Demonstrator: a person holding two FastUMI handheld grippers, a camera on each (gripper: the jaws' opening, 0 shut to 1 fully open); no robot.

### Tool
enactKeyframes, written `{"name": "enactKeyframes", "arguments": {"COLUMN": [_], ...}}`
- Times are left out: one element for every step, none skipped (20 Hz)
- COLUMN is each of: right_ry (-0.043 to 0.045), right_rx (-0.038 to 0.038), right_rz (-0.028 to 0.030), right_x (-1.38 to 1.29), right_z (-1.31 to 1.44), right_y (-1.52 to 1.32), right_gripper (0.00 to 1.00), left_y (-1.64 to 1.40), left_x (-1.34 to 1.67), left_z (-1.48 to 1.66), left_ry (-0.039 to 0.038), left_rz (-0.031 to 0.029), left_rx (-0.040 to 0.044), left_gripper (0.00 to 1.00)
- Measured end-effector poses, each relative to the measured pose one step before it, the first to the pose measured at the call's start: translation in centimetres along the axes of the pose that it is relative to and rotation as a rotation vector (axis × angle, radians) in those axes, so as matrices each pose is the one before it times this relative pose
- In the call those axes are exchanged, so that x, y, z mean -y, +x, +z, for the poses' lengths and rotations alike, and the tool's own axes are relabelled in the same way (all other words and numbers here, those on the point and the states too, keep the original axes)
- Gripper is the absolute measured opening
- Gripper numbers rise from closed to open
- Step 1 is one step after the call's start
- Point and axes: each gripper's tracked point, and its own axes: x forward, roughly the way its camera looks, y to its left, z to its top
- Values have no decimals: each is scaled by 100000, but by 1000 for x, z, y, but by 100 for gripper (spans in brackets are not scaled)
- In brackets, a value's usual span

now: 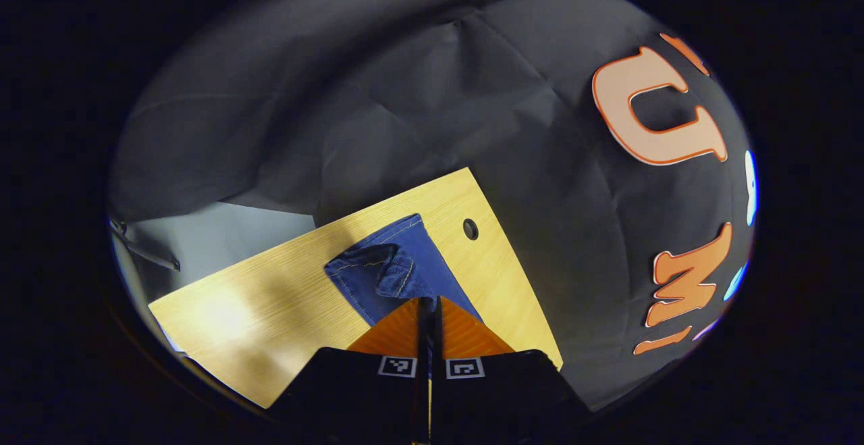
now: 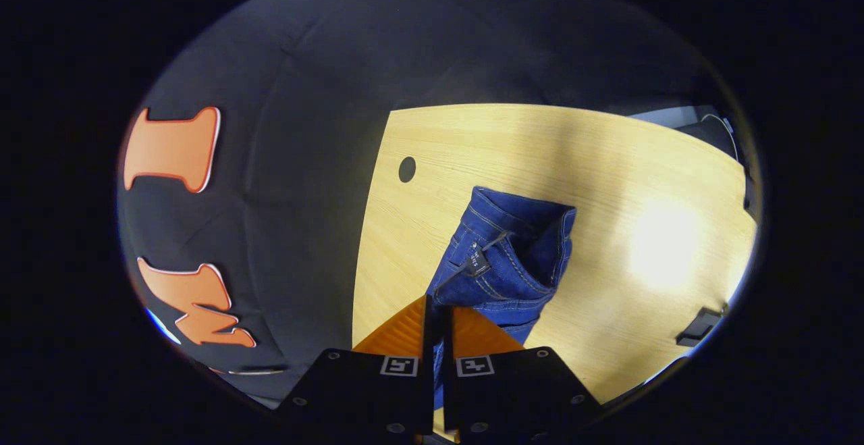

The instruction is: Grasp the waist and the cuffs of the jeans and fold them to make the two legs overlap; first hold the waist and fold one-third of the jeans toward the cuffs, then hold the cuffs and fold the remaining one-third in the same direction to finish folding.

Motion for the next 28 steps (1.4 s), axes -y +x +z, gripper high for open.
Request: {"name": "enactKeyframes", "arguments": {"right_ry": [600, 544, 751, 473, 189, 114, 304, 43, 584, 1179, 2232, 1988, 760, -2078, -4307, -4745, -4132, -4558, -4414, -4910, -4225, -4903, -5699, -6427, -5547, -4281, -2033, 358], "right_rx": [-153, 252, -546, -371, -453, -605, -119, -569, -319, -533, -960, -1125, -485, 498, 249, 1549, 2265, 2209, 1299, 1108, 430, 718, 775, 781, -194, -688, -1463, -1334], "right_rz": [-1843, -1856, -1668, -2086, -1886, -1358, -1049, -644, -1010, -1263, -426, -396, -306, -232, 2628, 2739, 1955, 1446, -697, -963, -2464, -2708, -5525, -5406, -5522, -4016, -2799, -773], "right_x": [-179, -213, -199, -7, -189, -200, -249, -306, -179, -19, -56, -83, -28, -235, -650, -481, -629, -372, 232, 504, 1027, 988, 1803, 2120, 1987, 1297, 1266, 903], "right_z": [241, 277, 146, 144, 131, -39, 143, 35, 195, 56, 62, -201, -98, 236, -86, 205, 339, 127, 73, -136, -100, -444, -291, -324, -566, -729, -684, -450], "right_y": [995, 846, 951, 899, 1070, 779, 818, 755, 657, 568, 387, 236, 67, 88, 490, -691, -126, -777, -721, -256, -267, -621, -437, -47, -97, -204, 186, 427], "right_gripper": [6, 6, 6, 6, 6, 6, 6, 6, 6, 6, 6, 6, 6, 6, 6, 1, 25, 45, 62, 68, 75, 68, 87, 89, 94, 96, 97, 97], "left_y": [1646, 1583, 1448, 1153, 1137, 1235, 1039, 1036, 890, 652, 408, 295, 107, 122, -352, -249, -633, -644, -803, -660, -811, -378, -82, 1085, -121, -88, -66, -213], "left_x": [356, 108, -107, 384, -51, -131, 194, 348, 288, 241, 245, 125, 819, 885, 609, 176, 418, -31, 371, 388, -37, 50, 421, 470, 414, 20, 227, -57], "left_z": [341, 310, 183, 331, -4, 119, 179, 193, 217, 330, 532, 220, 348, 362, 740, 600, 910, 680, 763, 431, 238, -18, -293, -251, 95, -201, -122, -67], "left_ry": [434, 1951, 927, 1970, 1671, 2036, 1949, 1899, 2066, 2465, 3546, 3755, 2631, 1742, 1891, 1967, 3258, 3547, 4229, 4161, 5273, 5373, 5785, 4773, 3717, 2528, 2347, 1976], "left_rz": [811, 1371, 2824, 1434, 2999, 2092, 1530, 1340, 1328, 883, 1118, 1616, -1671, -2071, -1286, -473, -164, 1171, 546, 1317, 2212, 2437, 2005, 1269, 55, -563, -609, -321], "left_rx": [-2312, -2025, -2640, -1723, -2164, -1416, -1116, -390, -1026, -162, -42, 492, 1171, 2515, 3689, 4509, 3399, 3443, 3362, 3100, 2205, 2298, 993, 2343, 1870, 2508, 1733, 1632], "left_gripper": [1, 1, 1, 1, 1, 2, 1, 1, 1, 1, 4, 5, 10, 21, 32, 42, 49, 56, 64, 66, 79, 92, 93, 96, 98, 98, 98, 98]}}
